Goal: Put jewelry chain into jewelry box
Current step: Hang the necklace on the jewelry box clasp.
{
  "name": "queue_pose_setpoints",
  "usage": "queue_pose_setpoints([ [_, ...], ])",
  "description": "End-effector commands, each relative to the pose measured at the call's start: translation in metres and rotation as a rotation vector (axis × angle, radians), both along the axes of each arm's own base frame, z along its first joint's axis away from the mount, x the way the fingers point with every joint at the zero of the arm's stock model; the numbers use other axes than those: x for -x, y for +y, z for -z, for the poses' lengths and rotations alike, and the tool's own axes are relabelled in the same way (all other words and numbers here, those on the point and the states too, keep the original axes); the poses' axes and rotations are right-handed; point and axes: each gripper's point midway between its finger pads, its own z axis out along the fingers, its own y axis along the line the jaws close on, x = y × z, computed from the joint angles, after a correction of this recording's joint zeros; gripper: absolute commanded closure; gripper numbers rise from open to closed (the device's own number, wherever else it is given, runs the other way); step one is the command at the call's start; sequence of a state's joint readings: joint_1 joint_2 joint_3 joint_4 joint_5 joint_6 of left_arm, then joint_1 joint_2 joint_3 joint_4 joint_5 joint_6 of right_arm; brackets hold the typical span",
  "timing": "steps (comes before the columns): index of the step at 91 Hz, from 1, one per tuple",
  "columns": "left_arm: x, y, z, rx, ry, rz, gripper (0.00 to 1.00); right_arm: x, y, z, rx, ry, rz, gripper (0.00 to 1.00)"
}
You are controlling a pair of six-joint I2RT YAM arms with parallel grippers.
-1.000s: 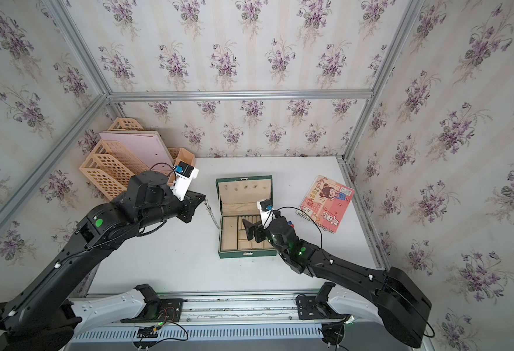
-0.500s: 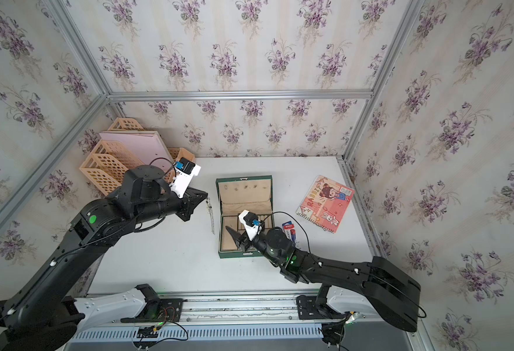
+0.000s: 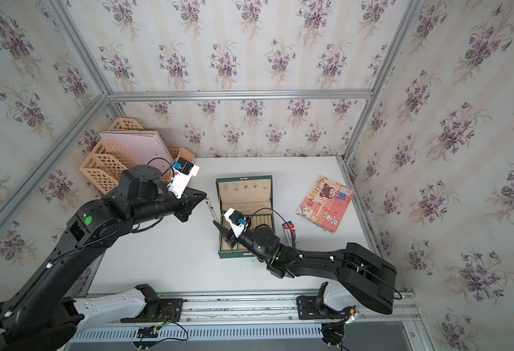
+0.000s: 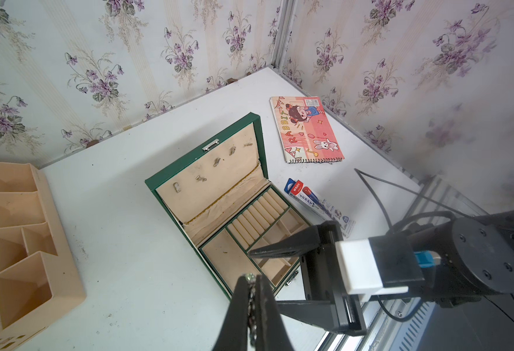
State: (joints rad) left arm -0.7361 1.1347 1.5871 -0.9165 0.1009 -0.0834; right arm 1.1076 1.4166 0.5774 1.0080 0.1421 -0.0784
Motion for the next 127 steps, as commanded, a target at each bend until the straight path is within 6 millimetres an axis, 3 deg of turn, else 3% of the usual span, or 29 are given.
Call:
queue_pose_setpoints([
  [1, 0.001, 0.001, -0.004, 0.004, -0.014, 0.005, 1.0, -0.001, 0.002, -0.012, -0.042, -0.023, 0.005, 0.56],
  [41, 0.001, 0.001, -0.004, 0.006, -0.016, 0.002, 1.0, 0.004, 0.018, -0.009, -0.037, -0.013, -0.042, 0.58],
  [91, 0.002, 0.003, -0.007, 0.012, -0.019, -0.002, 1.0, 0.002, 0.021, -0.008, -0.045, -0.005, -0.036, 0.9],
  [127, 0.002, 0.007, -0.006, 0.011, -0.029, -0.02, 1.0, 0.0, 0.019, -0.009, -0.045, -0.001, -0.022, 1.0],
])
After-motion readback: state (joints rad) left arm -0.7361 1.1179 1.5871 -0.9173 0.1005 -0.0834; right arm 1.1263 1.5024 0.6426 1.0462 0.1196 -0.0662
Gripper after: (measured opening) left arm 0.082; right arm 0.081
